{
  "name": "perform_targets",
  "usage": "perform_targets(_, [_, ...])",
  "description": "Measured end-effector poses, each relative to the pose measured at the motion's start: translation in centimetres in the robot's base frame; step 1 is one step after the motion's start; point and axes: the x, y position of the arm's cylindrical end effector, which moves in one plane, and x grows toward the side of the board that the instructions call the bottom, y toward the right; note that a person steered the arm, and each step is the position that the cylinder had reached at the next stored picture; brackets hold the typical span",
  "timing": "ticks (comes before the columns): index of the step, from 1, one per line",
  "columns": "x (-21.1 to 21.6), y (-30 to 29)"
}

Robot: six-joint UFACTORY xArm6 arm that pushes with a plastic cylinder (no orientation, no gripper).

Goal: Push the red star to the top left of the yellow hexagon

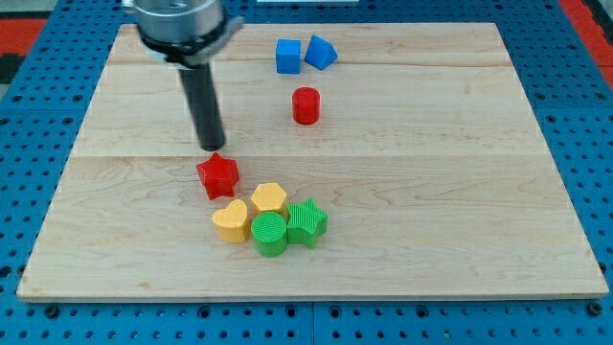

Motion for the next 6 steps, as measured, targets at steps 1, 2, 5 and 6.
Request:
perform_targets(1, [2.0, -0.5])
perform_targets(2, [3.4, 5.0])
perform_targets(5, [-3.0, 5.9])
perform_targets(6, [-7.8, 5.1])
